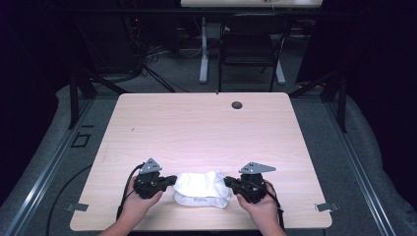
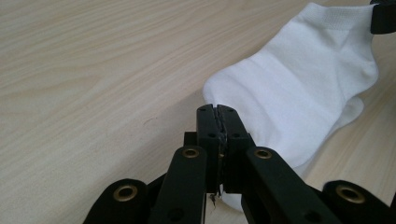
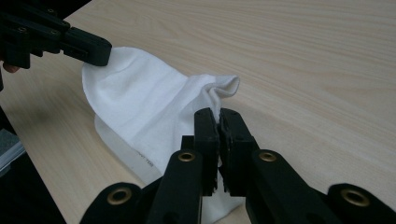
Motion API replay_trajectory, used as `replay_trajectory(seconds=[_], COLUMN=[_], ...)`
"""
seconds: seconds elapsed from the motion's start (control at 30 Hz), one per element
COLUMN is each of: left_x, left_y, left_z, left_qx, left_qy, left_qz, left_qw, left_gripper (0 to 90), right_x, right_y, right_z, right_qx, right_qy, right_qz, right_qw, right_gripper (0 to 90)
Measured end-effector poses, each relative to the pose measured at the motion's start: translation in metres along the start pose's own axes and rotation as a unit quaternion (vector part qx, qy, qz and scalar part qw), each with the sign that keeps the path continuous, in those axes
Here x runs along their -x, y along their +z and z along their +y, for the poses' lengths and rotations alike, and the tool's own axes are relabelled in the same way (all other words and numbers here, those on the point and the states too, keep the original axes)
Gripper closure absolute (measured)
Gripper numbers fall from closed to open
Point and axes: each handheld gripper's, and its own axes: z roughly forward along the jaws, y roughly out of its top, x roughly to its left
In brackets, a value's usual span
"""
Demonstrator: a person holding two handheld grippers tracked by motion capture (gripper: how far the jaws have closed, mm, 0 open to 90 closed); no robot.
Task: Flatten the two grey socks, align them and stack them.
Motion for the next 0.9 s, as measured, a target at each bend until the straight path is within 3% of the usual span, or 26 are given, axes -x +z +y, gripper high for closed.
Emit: replay_trajectory(seconds=[0.4,0.9], left_x=[0.007,0.010], left_y=[-0.006,0.004], left_z=[-0.010,-0.015], left_qx=[0.006,-0.002], left_qy=[0.005,0.021], left_qz=[-0.009,-0.001], left_qw=[0.9999,0.9998], left_gripper=[89.2,89.2], right_x=[-0.003,-0.001], right_y=[-0.004,0.002], right_z=[-0.011,-0.023], right_qx=[0.002,-0.013], right_qy=[0.003,0.006], right_qz=[0.000,0.000], right_qw=[1.0000,0.9999], right_gripper=[86.3,86.3])
